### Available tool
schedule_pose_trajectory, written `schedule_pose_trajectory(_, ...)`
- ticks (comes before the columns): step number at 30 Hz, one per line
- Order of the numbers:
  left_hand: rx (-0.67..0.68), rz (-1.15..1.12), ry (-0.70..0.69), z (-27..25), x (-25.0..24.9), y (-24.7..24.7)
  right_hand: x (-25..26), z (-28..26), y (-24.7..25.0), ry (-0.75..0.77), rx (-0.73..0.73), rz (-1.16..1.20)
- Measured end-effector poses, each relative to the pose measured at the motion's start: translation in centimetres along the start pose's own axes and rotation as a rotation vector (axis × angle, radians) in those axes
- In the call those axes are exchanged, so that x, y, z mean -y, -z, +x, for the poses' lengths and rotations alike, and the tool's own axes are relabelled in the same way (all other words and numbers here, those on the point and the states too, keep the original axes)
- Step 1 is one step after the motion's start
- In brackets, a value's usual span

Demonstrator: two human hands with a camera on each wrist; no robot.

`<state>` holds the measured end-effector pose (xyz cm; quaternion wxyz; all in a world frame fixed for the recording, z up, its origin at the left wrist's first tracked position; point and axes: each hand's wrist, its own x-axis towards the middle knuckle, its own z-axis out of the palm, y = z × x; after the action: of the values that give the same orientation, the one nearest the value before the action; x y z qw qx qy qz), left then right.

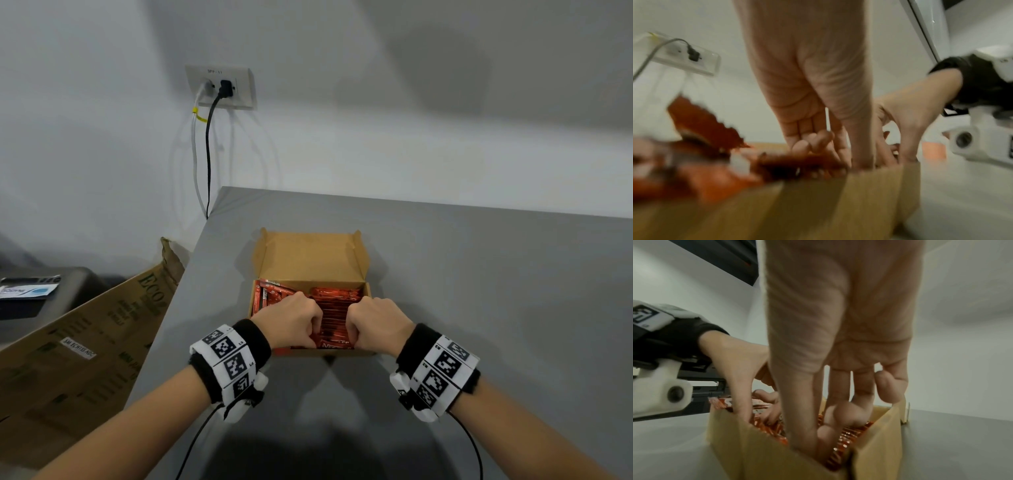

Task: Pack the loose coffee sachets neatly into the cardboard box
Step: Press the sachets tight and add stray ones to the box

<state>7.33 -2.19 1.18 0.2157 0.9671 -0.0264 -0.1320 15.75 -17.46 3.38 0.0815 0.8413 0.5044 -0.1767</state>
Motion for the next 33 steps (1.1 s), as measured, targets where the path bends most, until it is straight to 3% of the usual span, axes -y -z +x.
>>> schedule_pose_trajectory(7, 0.007, 0.02, -0.035, 0.0, -0.3, -0.8, 0.0, 0.0, 0.0, 0.006, -0.008, 0.025)
schedule_pose_trajectory(11, -0.007, -0.077, 0.018, -0.2, 0.2, -0.3, 0.1, -0.1, -0.3, 0.007, -0.015, 0.03)
schedule_pose_trajectory(14, -0.113, -0.141, 0.089, -0.9, 1.3, 1.8, -0.4, -0.2, -0.2, -0.014, -0.038, 0.093)
schedule_pose_trajectory(18, -0.321, 0.126, 0.146, -1.1, 3.0, 3.1, -0.5, 0.0, -0.3, -0.022, -0.109, 0.142)
schedule_pose_trajectory(23, -0.214, 0.24, 0.158, -0.5, 4.0, 2.4, 0.6, 0.5, -0.6, -0.008, -0.19, 0.188)
schedule_pose_trajectory(27, -0.225, 0.258, 0.159, -0.2, 4.1, 1.9, 2.4, 1.6, -0.6, -0.042, -0.29, 0.235)
schedule_pose_trajectory(33, -0.218, 0.263, 0.172, -0.2, 3.9, 1.3, 4.3, 3.7, -1.1, -0.116, -0.223, 0.256)
